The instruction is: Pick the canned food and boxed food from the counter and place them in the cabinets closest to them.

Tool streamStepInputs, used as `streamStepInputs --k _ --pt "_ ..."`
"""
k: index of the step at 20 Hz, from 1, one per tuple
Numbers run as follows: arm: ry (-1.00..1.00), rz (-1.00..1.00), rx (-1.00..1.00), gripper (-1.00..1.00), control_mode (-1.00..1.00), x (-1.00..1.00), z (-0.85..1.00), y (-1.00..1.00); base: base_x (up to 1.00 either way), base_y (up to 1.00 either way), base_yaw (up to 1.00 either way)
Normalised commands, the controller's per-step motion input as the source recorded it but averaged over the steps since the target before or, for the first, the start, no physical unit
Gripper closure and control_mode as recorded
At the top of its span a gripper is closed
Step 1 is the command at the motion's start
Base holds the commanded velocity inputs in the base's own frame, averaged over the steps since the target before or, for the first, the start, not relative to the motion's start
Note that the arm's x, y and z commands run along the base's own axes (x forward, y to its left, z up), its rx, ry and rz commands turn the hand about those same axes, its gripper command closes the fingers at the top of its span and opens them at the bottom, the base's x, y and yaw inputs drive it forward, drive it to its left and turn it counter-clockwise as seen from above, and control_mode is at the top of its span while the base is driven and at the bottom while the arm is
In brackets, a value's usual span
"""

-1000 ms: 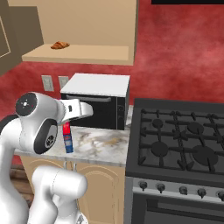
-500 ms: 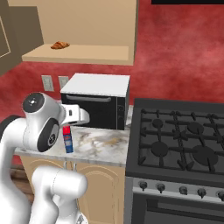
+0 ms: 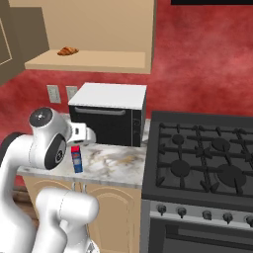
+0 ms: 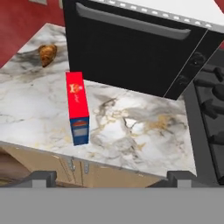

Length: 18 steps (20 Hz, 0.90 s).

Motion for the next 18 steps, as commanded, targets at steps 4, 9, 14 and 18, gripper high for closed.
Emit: streamStepInputs --k 4,9,14,18 --pt "0.0 0.0 0.02 -1.0 -1.0 0.15 -0.41 0.26 0.0 0.0 0.0" --pt "-0.02 0.0 0.03 -1.0 -1.0 0.06 -0.29 0.1 0.0 0.0 0.0" --pt "0.0 0.0 0.02 -1.0 -1.0 0.01 -0.01 0.01 0.0 0.0 0.0" --pt "0.0 0.05 0.09 -1.0 -1.0 0.03 -0.12 0.03 0.0 0.0 0.0"
